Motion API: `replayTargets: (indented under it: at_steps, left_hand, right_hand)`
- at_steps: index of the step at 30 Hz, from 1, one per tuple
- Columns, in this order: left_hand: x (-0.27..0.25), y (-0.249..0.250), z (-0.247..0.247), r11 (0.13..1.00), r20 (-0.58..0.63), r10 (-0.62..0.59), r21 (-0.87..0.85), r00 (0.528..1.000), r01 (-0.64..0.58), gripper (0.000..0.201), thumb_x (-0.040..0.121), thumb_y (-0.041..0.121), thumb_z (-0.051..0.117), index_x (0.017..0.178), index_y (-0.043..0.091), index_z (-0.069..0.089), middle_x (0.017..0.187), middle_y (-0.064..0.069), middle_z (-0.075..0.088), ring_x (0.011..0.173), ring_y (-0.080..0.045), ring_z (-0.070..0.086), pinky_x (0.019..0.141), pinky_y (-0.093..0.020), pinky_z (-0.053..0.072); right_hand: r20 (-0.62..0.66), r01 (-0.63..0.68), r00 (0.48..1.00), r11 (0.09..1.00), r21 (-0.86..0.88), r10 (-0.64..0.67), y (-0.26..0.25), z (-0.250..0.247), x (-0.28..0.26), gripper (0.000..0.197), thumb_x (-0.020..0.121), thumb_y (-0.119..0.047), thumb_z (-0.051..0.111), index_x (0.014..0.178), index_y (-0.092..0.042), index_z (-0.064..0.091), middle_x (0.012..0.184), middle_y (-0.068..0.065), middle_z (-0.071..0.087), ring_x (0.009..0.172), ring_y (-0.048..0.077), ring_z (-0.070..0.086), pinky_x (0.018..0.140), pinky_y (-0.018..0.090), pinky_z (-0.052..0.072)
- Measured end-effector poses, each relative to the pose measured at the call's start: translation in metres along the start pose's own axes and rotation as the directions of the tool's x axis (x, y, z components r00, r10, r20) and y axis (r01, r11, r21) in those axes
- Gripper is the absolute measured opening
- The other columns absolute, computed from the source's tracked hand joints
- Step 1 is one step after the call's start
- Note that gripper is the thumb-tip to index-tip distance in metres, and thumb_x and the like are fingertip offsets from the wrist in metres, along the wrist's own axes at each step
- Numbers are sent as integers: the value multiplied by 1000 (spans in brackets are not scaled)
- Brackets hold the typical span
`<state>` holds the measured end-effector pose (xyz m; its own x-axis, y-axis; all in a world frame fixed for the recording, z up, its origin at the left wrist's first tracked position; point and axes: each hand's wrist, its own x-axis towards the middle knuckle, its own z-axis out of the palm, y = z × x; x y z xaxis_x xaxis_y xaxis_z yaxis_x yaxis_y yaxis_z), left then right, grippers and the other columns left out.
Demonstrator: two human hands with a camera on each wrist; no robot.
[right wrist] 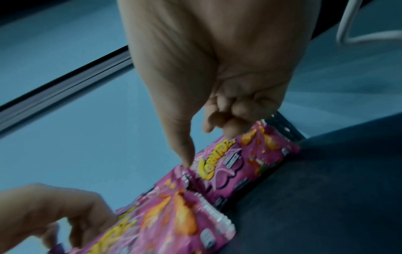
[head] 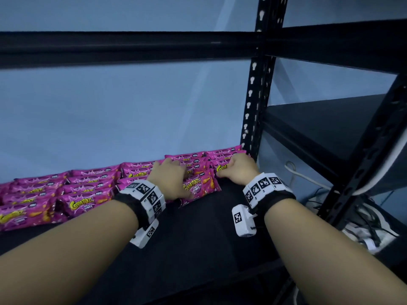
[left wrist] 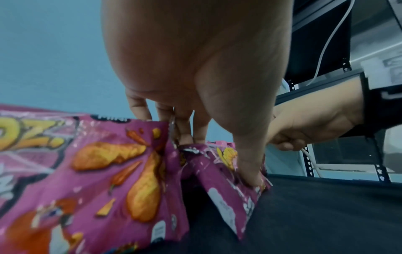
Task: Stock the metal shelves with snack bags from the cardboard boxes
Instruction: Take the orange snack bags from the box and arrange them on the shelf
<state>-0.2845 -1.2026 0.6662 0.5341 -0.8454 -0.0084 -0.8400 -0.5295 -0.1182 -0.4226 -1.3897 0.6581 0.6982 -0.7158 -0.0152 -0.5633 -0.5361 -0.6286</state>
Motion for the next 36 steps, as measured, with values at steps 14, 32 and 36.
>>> replayTargets:
  at_steps: [14,32,36]
  left_hand:
    - [4,-2,10,993,-127,-117,-46,985,112,70,72,57,83,125,23,53,126,-1,57,123,-26,47,104,-48,39]
    - [-9,-17,2,976,-144,-129,-196,981,100,79,55,68,87,115,30,53,113,6,51,112,-21,46,99,-45,39]
    - [-30,-38,-3,972,-175,-141,-214,975,102,75,54,68,86,111,33,51,109,7,46,107,-17,40,95,-43,38]
  right_hand:
    - [28,-26,999,982,188,21,-16,57,-25,58,66,-47,90,93,-20,47,90,11,71,82,31,74,74,52,63]
    - [9,-14,1000,986,164,13,-19,48,-21,51,88,-45,76,56,-14,50,69,22,72,62,37,72,70,50,63]
    - [12,5,1000,987,158,-7,-15,47,-23,48,89,-44,75,61,-10,57,67,21,72,54,31,66,70,47,63]
